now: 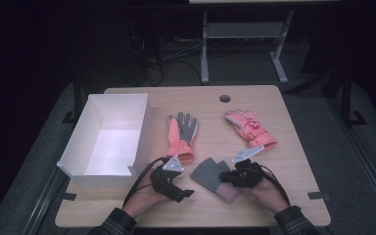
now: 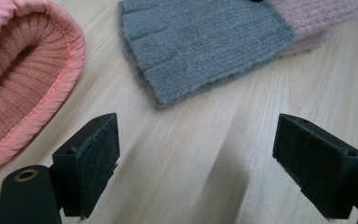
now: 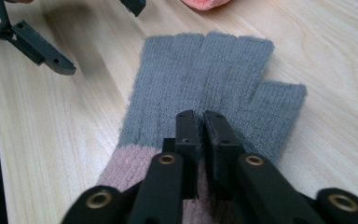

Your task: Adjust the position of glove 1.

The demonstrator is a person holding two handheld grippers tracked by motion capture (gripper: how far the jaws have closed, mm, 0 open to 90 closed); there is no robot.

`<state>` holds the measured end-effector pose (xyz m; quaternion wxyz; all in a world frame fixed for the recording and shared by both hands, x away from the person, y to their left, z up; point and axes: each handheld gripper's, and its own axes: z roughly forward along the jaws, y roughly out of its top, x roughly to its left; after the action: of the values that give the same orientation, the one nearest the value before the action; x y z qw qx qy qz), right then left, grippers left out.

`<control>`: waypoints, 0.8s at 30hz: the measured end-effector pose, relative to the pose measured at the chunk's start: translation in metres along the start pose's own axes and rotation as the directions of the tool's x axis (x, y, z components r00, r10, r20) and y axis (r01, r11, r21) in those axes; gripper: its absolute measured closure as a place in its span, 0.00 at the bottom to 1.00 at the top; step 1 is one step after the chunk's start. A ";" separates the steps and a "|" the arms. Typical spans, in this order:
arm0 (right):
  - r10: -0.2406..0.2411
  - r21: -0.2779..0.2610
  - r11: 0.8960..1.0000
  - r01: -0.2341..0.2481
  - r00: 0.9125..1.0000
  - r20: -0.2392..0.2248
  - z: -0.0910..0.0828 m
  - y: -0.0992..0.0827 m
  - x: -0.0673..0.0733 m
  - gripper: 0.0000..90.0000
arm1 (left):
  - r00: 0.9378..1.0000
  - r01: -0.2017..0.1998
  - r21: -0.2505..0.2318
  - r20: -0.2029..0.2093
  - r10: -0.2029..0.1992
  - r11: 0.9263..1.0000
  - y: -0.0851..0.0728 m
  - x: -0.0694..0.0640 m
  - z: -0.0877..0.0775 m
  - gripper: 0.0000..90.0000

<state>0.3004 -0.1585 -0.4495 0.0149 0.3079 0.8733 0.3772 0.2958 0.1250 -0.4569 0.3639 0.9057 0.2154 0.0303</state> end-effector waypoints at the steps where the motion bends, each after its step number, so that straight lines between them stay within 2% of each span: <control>1: 0.007 -0.005 1.000 -0.007 1.000 0.001 -0.001 0.000 0.001 0.88 | 1.000 0.000 0.000 0.000 0.000 1.000 0.000 0.000 0.000 0.16; 2: 0.006 -0.023 1.000 -0.006 1.000 0.001 -0.004 0.000 0.000 0.83 | 1.000 -0.006 0.003 0.003 0.006 1.000 0.001 0.000 0.000 0.16; 5: 0.013 -0.055 0.998 -0.013 1.000 0.004 -0.010 0.001 -0.001 0.80 | 1.000 -0.002 0.004 0.008 0.002 1.000 0.001 0.000 0.000 0.16; 7: 0.030 -0.080 0.996 -0.028 0.999 0.022 -0.019 0.001 -0.002 0.79 | 0.999 0.026 -0.006 0.020 -0.026 1.000 0.001 0.000 -0.001 0.21; 8: 0.036 -0.091 0.995 -0.033 0.999 0.038 -0.024 -0.001 -0.006 0.83 | 0.998 0.049 -0.014 0.031 -0.049 0.999 0.003 0.001 -0.004 0.26; 9: 0.036 -0.091 0.995 -0.033 0.999 0.038 -0.024 -0.001 -0.006 0.83 | 0.998 0.049 -0.014 0.031 -0.049 0.999 0.003 0.001 -0.004 0.31; 10: 0.040 -0.093 0.995 -0.035 0.998 0.052 -0.027 -0.003 -0.008 0.88 | 0.999 0.047 -0.026 0.028 -0.047 0.999 0.003 -0.001 -0.006 0.31; 12: 0.044 -0.097 0.995 -0.037 0.997 0.069 -0.032 -0.006 -0.013 0.99 | 0.998 0.046 -0.054 0.035 -0.044 0.998 0.005 -0.003 -0.011 0.47; 14: 0.032 -0.091 0.996 -0.024 0.996 0.087 -0.035 -0.013 -0.018 1.00 | 0.999 0.038 -0.060 0.024 -0.036 0.997 0.006 -0.005 -0.014 0.69; 15: 0.032 -0.091 0.996 -0.024 0.996 0.087 -0.035 -0.013 -0.018 1.00 | 0.999 0.036 -0.062 0.024 -0.035 0.997 0.007 -0.006 -0.014 0.69; 16: 0.034 -0.080 0.996 -0.028 0.996 0.082 -0.037 -0.019 -0.021 1.00 | 0.998 0.048 -0.068 0.037 -0.046 0.997 0.009 -0.009 -0.014 0.86; 18: 0.035 -0.064 0.998 -0.030 0.996 0.081 -0.038 -0.027 -0.022 1.00 | 0.998 0.039 -0.063 0.049 -0.036 0.997 0.011 -0.013 -0.011 0.97; 21: 0.032 -0.034 0.999 -0.028 0.995 0.097 -0.039 -0.034 -0.024 1.00 | 0.998 0.041 -0.058 0.055 -0.038 0.997 0.013 -0.016 -0.007 1.00; 22: 0.028 -0.006 1.000 -0.027 0.994 0.104 -0.040 -0.040 -0.024 1.00 | 0.998 0.042 -0.035 0.048 -0.040 0.999 0.015 -0.018 -0.001 1.00; 24: 0.019 -0.003 1.000 -0.019 0.994 0.105 -0.041 -0.042 -0.024 1.00 | 0.998 0.044 -0.024 0.047 -0.043 0.999 0.016 -0.019 0.002 1.00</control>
<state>0.2872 -0.2205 -0.4531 0.0576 0.3357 0.8680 0.3613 0.2847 0.1060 -0.4456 0.3805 0.8966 0.2263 0.0041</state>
